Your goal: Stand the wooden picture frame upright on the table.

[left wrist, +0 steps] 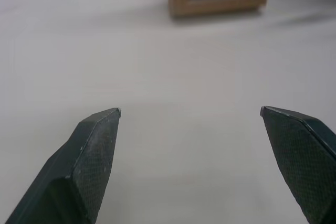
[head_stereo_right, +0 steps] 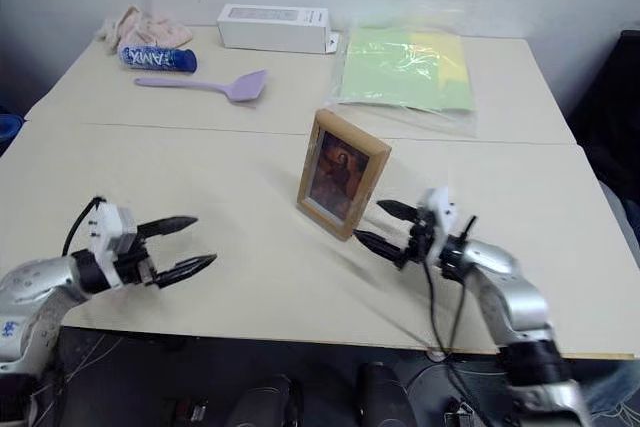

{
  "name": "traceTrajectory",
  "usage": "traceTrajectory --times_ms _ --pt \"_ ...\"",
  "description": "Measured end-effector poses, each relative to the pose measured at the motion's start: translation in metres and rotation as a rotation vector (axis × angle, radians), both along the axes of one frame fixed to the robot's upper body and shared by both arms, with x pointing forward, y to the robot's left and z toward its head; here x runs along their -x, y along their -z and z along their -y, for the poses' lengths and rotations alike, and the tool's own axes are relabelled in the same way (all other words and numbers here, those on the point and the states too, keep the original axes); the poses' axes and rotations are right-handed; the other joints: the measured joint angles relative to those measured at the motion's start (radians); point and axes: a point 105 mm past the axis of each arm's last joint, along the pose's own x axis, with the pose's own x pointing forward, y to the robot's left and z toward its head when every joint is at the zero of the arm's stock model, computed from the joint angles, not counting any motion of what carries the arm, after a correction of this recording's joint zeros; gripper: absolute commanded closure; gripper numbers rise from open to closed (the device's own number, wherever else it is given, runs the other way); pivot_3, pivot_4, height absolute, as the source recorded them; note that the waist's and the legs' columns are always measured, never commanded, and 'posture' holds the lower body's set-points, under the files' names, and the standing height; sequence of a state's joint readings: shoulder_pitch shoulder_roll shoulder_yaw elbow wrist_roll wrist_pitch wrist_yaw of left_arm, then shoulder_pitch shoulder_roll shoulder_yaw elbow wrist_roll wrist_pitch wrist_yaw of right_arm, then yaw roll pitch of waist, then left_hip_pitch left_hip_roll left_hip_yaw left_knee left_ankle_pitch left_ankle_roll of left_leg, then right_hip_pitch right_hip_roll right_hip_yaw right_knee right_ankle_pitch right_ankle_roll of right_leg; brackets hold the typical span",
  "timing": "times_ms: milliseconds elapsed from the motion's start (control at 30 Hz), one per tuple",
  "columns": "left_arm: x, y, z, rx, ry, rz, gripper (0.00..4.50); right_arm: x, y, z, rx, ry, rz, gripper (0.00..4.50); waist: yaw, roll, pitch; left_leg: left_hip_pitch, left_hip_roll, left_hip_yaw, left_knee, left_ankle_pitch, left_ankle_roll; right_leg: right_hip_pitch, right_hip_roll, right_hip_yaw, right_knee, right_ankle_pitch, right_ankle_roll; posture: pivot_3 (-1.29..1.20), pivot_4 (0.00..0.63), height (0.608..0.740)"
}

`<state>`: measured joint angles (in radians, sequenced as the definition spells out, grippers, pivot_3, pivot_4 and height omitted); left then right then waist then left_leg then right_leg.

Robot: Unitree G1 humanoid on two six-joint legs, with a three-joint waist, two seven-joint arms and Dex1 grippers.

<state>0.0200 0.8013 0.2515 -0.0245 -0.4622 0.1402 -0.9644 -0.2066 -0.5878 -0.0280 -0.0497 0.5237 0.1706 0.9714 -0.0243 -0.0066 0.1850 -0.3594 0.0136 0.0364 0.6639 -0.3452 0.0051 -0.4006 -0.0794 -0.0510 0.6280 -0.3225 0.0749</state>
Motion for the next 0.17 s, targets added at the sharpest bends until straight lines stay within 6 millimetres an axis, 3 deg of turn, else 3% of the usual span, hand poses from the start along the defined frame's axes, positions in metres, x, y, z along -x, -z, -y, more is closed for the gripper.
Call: traceTrajectory --times_ms 100,167 --pt "0.006 0.007 -0.013 -0.065 -0.011 0.02 0.0 0.019 0.001 0.016 0.201 -0.068 0.206 0.04 -0.001 0.0 0.0 0.002 0.0 0.001 0.0 0.0 0.0 0.001 0.0 0.0 0.0 0.0 0.001 0.0 0.15 0.74" --pt "0.013 0.013 -0.029 -0.112 -0.038 0.018 0.0 0.031 0.011 0.041 0.353 -0.081 0.294 0.04 -0.001 0.0 0.0 0.005 0.0 0.001 0.0 -0.001 0.001 0.005 0.0 0.0 0.0 0.0 0.001 0.0 0.15 0.74"
